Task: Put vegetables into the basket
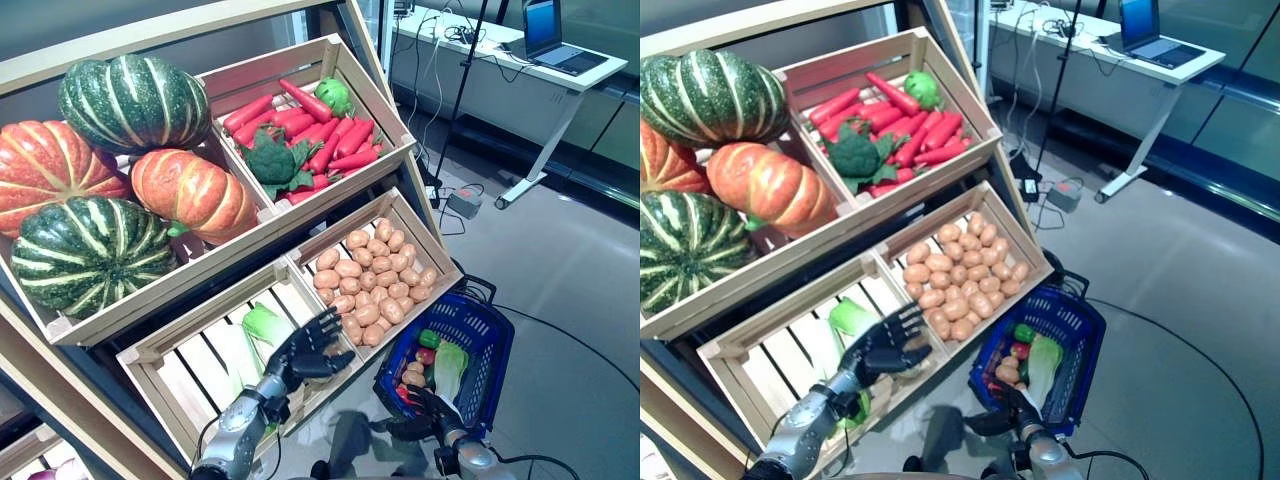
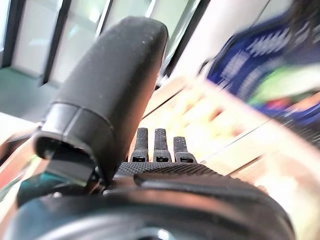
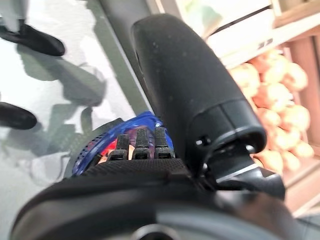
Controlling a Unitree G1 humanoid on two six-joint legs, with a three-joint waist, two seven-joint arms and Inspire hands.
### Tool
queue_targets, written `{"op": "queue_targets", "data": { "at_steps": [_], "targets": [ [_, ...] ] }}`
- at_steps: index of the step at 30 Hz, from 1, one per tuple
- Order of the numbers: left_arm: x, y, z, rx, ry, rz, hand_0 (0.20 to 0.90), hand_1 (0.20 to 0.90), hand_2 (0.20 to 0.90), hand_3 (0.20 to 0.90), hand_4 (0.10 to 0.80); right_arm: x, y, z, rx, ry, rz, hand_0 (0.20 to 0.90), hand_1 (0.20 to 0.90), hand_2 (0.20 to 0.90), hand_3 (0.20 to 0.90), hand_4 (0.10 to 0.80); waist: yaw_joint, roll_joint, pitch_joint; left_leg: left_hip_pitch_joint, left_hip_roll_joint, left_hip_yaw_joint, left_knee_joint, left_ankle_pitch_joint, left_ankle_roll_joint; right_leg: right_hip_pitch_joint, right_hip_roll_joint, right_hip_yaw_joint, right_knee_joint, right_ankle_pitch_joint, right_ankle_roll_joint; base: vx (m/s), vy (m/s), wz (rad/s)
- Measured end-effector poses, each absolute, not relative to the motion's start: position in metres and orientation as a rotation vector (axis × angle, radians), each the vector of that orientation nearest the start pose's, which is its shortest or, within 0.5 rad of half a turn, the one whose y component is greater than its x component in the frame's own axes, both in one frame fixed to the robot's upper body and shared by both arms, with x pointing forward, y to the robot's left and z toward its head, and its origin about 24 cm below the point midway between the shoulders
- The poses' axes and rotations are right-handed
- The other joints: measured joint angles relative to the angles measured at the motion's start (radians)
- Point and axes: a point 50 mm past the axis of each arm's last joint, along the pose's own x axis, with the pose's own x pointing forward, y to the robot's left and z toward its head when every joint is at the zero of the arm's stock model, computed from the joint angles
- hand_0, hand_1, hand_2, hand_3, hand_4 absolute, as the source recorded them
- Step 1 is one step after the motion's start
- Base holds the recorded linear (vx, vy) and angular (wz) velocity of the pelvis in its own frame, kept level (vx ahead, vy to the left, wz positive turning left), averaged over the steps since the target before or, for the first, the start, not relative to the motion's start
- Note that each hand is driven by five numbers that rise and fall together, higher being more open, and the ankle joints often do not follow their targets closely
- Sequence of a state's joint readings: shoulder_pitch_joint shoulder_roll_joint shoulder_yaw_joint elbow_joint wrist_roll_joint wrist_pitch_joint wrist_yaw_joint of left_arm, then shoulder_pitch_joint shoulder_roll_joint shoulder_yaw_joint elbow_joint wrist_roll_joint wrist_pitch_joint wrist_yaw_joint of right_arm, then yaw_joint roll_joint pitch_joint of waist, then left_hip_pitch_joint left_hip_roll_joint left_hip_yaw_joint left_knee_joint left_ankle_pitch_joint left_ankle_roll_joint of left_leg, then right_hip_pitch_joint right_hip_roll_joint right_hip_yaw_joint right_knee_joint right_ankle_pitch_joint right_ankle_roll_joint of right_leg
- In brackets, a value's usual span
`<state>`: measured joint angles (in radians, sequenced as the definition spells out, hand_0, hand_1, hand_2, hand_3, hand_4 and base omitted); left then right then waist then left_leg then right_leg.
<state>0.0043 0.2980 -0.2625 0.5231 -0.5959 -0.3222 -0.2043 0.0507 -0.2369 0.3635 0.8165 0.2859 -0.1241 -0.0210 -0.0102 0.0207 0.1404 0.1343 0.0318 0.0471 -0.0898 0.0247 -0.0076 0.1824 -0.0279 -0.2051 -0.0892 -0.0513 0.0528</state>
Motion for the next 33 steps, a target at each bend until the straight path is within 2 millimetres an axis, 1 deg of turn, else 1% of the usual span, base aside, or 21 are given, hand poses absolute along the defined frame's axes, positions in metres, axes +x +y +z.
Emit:
{"op": "queue_targets", "data": {
  "at_steps": [2,3,6,7,9,10,11,12,13,14,16,18,19,21,24,25,27,29,30,33],
  "targets": [
    [0.224,0.197,-0.043,-0.108,0.239,0.012,0.900,0.900,0.900,0.900,0.800,0.153,-0.174,-0.126,-0.081,0.778,0.098,0.900,0.900,0.900,0.900,0.800,0.000,-0.002,0.001,0.001,-0.001,-0.006,-0.006,0.001,0.000,0.003,0.000,-0.002,0.000,0.000,0.000,0.070,0.023,0.06],
    [0.224,0.200,-0.044,-0.080,0.241,0.048,0.900,0.900,0.900,0.900,0.800,0.153,-0.174,-0.125,-0.076,0.775,0.097,0.900,0.900,0.900,0.900,0.800,0.000,-0.002,0.001,0.000,-0.001,-0.007,-0.006,0.001,0.000,0.003,0.000,-0.003,0.000,0.000,0.000,0.040,0.029,0.05],
    [0.223,0.217,-0.042,0.076,0.236,0.276,0.900,0.900,0.900,0.900,0.800,0.154,-0.173,-0.124,-0.041,0.771,0.080,0.900,0.900,0.900,0.900,0.800,0.002,0.000,0.013,-0.007,-0.003,-0.013,0.003,0.005,0.001,-0.006,-0.002,-0.008,0.009,-0.002,-0.001,-0.007,0.057,0.06],
    [0.223,0.219,-0.041,0.103,0.231,0.308,0.900,0.900,0.900,0.900,0.800,0.155,-0.173,-0.124,-0.043,0.767,0.076,0.900,0.900,0.900,0.900,0.800,0.002,0.002,0.020,-0.012,-0.003,-0.013,0.009,0.005,0.001,-0.011,-0.004,-0.010,0.018,-0.005,-0.001,-0.046,0.049,0.08],
    [0.228,0.224,-0.039,0.179,0.225,0.406,0.900,0.900,0.900,0.900,0.800,0.160,-0.174,-0.120,-0.026,0.747,0.054,0.900,0.900,0.900,0.900,0.800,0.002,0.008,0.053,-0.055,-0.006,-0.015,0.048,0.003,0.003,-0.055,-0.012,-0.022,0.071,-0.024,-0.001,-0.084,0.086,0.14],
    [0.232,0.226,-0.037,0.219,0.218,0.444,0.900,0.900,0.900,0.900,0.800,0.166,-0.173,-0.118,-0.022,0.731,0.052,0.900,0.900,0.900,0.900,0.800,0.002,0.006,0.083,-0.085,-0.014,-0.013,0.090,-0.003,0.006,-0.092,-0.020,-0.022,0.130,-0.045,-0.001,-0.081,0.085,0.14],
    [0.240,0.228,-0.033,0.251,0.208,0.487,0.900,0.900,0.900,0.900,0.800,0.176,-0.173,-0.112,-0.026,0.699,0.053,0.900,0.900,0.900,0.900,0.800,0.000,0.005,0.122,-0.122,-0.017,-0.007,0.148,-0.021,0.009,-0.141,-0.033,-0.021,0.221,-0.083,-0.002,-0.040,0.044,0.07],
    [0.243,0.229,-0.032,0.258,0.204,0.506,0.900,0.900,0.900,0.900,0.800,0.179,-0.174,-0.110,-0.024,0.686,0.053,0.900,0.900,0.900,0.900,0.800,0.001,0.004,0.141,-0.132,-0.018,-0.006,0.164,-0.029,0.009,-0.163,-0.041,-0.022,0.260,-0.099,-0.004,-0.076,0.063,0.00],
    [0.246,0.231,-0.029,0.271,0.198,0.541,0.900,0.900,0.900,0.900,0.800,0.185,-0.173,-0.107,-0.026,0.670,0.056,0.900,0.900,0.900,0.900,0.800,0.002,-0.006,0.167,-0.155,-0.019,0.003,0.197,-0.041,0.010,-0.211,-0.055,-0.018,0.344,-0.133,-0.005,-0.081,0.065,-0.09],
    [0.248,0.233,-0.026,0.281,0.184,0.568,0.900,0.900,0.900,0.900,0.800,0.188,-0.173,-0.104,-0.026,0.656,0.057,0.900,0.900,0.900,0.900,0.800,0.002,-0.021,0.184,-0.187,-0.032,0.015,0.246,-0.059,0.013,-0.264,-0.072,-0.009,0.421,-0.166,-0.010,-0.102,0.079,-0.13],
    [0.255,0.237,-0.018,0.297,0.150,0.618,0.900,0.900,0.900,0.900,0.800,0.199,-0.175,-0.096,-0.035,0.611,0.063,0.900,0.900,0.900,0.900,0.800,0.002,-0.040,0.222,-0.259,-0.044,0.031,0.355,-0.101,0.015,-0.344,-0.098,0.010,0.548,-0.214,-0.013,-0.098,0.075,-0.13],
    [0.262,0.237,-0.012,0.296,0.125,0.650,0.900,0.900,0.900,0.900,0.800,0.204,-0.180,-0.092,-0.028,0.593,0.049,0.900,0.900,0.900,0.900,0.800,0.000,-0.043,0.244,-0.330,-0.048,0.033,0.458,-0.139,0.016,-0.408,-0.117,0.012,0.641,-0.249,-0.024,-0.098,0.087,-0.03],
    [0.267,0.237,-0.006,0.296,0.099,0.672,0.900,0.900,0.900,0.900,0.800,0.208,-0.185,-0.089,-0.042,0.582,0.045,0.900,0.900,0.900,0.900,0.800,-0.002,-0.041,0.263,-0.380,-0.048,0.033,0.535,-0.169,0.015,-0.453,-0.123,0.022,0.707,-0.271,-0.025,-0.060,0.076,-0.02],
    [0.276,0.236,0.005,0.300,0.053,0.709,0.900,0.900,0.900,0.900,0.800,0.214,-0.192,-0.084,-0.064,0.565,0.037,0.900,0.900,0.900,0.900,0.800,-0.005,-0.036,0.291,-0.462,-0.045,0.033,0.649,-0.215,0.009,-0.526,-0.131,0.036,0.805,-0.309,-0.037,-0.042,0.073,-0.04],
    [0.286,0.236,0.018,0.293,0.002,0.743,0.900,0.900,0.900,0.900,0.800,0.219,-0.199,-0.078,-0.066,0.540,0.027,0.900,0.900,0.900,0.900,0.800,-0.006,-0.039,0.321,-0.565,-0.033,0.039,0.789,-0.264,0.012,-0.626,-0.139,0.054,0.933,-0.350,-0.049,-0.052,0.074,-0.06],
    [0.288,0.238,0.021,0.287,-0.005,0.760,0.900,0.900,0.900,0.900,0.800,0.221,-0.199,-0.075,-0.057,0.528,0.024,0.900,0.900,0.900,0.900,0.800,-0.009,-0.042,0.328,-0.591,-0.030,0.040,0.822,-0.273,0.009,-0.654,-0.138,0.059,0.964,-0.359,-0.054,-0.051,0.081,-0.10],
    [0.289,0.239,0.023,0.283,-0.015,0.778,0.900,0.900,0.900,0.900,0.800,0.224,-0.198,-0.072,-0.058,0.514,0.026,0.900,0.900,0.900,0.900,0.800,-0.019,-0.044,0.333,-0.628,-0.026,0.039,0.862,-0.281,0.006,-0.690,-0.137,0.061,1.000,-0.365,-0.054,-0.052,0.086,-0.03],
    [0.292,0.240,0.028,0.282,-0.031,0.798,0.900,0.900,0.900,0.900,0.800,0.229,-0.200,-0.068,-0.065,0.497,0.028,0.900,0.900,0.900,0.900,0.800,-0.027,-0.044,0.344,-0.678,-0.016,0.040,0.936,-0.309,0.001,-0.737,-0.136,0.066,1.068,-0.388,-0.062,-0.014,0.094,-0.06],
    [0.294,0.240,0.030,0.281,-0.037,0.803,0.900,0.900,0.900,0.900,0.800,0.231,-0.201,-0.065,-0.071,0.486,0.029,0.900,0.900,0.900,0.900,0.800,-0.029,-0.043,0.349,-0.697,-0.014,0.039,0.963,-0.320,0.001,-0.757,-0.136,0.070,1.095,-0.401,-0.072,0.022,0.113,-0.06],
    [0.298,0.240,0.032,0.286,-0.032,0.812,0.900,0.900,0.900,0.900,0.800,0.235,-0.204,-0.062,-0.081,0.476,0.027,0.900,0.900,0.900,0.900,0.800,-0.031,-0.046,0.355,-0.725,-0.012,0.041,1.011,-0.336,-0.004,-0.791,-0.135,0.081,1.147,-0.417,-0.077,0.017,0.100,-0.07]
  ]
}}
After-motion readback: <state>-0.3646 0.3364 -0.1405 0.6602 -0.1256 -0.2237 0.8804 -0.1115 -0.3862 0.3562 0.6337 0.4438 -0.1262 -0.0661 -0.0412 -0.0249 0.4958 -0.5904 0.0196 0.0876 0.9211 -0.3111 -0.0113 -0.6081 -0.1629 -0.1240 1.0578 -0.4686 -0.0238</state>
